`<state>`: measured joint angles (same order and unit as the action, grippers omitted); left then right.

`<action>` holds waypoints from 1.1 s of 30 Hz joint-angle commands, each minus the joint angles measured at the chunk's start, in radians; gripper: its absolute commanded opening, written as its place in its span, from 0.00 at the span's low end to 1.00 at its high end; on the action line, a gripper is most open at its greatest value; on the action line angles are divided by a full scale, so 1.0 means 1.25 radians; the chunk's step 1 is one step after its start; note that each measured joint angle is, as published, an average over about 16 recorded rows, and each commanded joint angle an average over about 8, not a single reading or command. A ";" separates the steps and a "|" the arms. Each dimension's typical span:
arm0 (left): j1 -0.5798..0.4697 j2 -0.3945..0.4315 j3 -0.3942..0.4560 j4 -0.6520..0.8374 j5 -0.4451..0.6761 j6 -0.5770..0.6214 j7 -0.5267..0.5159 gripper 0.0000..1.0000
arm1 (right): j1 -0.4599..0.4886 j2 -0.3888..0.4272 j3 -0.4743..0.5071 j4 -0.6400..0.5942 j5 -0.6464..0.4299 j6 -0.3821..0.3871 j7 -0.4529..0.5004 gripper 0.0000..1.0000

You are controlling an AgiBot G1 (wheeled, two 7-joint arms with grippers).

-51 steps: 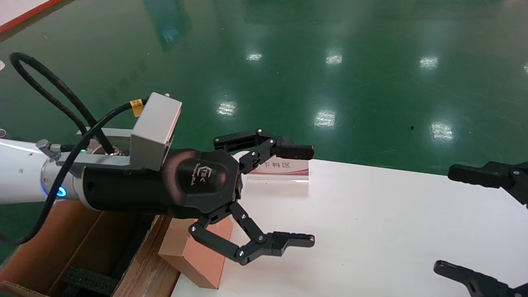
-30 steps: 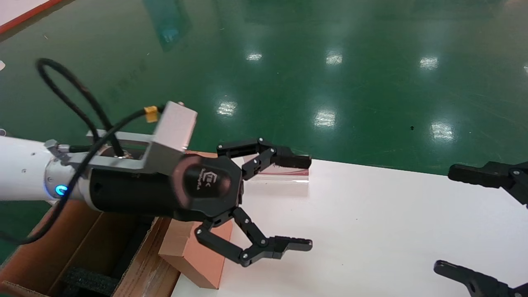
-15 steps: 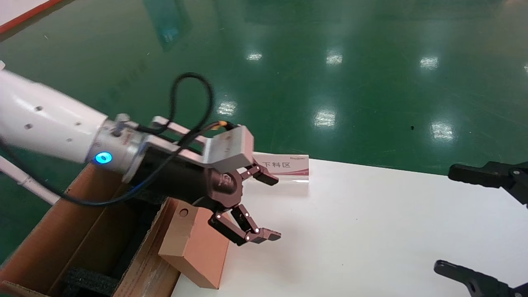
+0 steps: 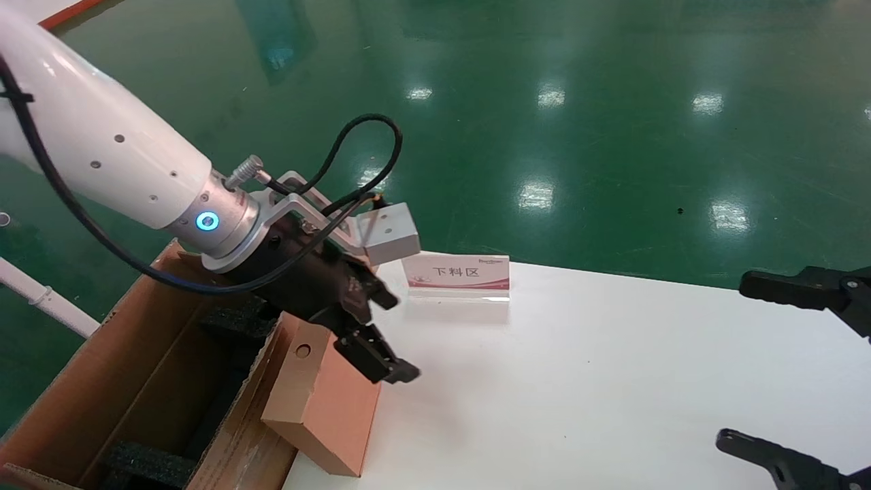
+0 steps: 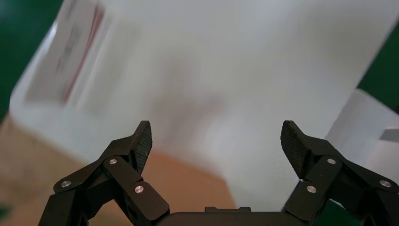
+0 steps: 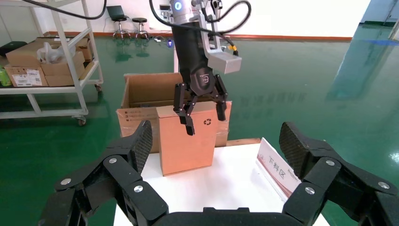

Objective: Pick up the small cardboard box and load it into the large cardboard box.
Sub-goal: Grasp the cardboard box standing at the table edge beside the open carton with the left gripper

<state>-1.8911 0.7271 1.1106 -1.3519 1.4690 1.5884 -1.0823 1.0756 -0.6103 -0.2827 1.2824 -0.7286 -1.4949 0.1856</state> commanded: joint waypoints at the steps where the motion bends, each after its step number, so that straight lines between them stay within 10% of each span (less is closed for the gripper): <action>1: -0.037 0.004 0.056 0.000 0.022 0.002 -0.052 1.00 | 0.000 0.000 0.000 0.000 0.000 0.000 0.000 1.00; 20: -0.341 0.120 0.541 -0.002 -0.056 -0.008 -0.339 1.00 | 0.000 0.001 -0.001 0.000 0.001 0.001 -0.001 1.00; 33: -0.382 0.148 0.654 -0.007 -0.059 -0.059 -0.427 1.00 | 0.000 0.001 -0.002 0.000 0.001 0.001 -0.001 1.00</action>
<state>-2.3670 0.9091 1.9257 -1.3597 1.3932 1.5180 -1.6117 1.0761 -0.6092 -0.2852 1.2824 -0.7269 -1.4938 0.1843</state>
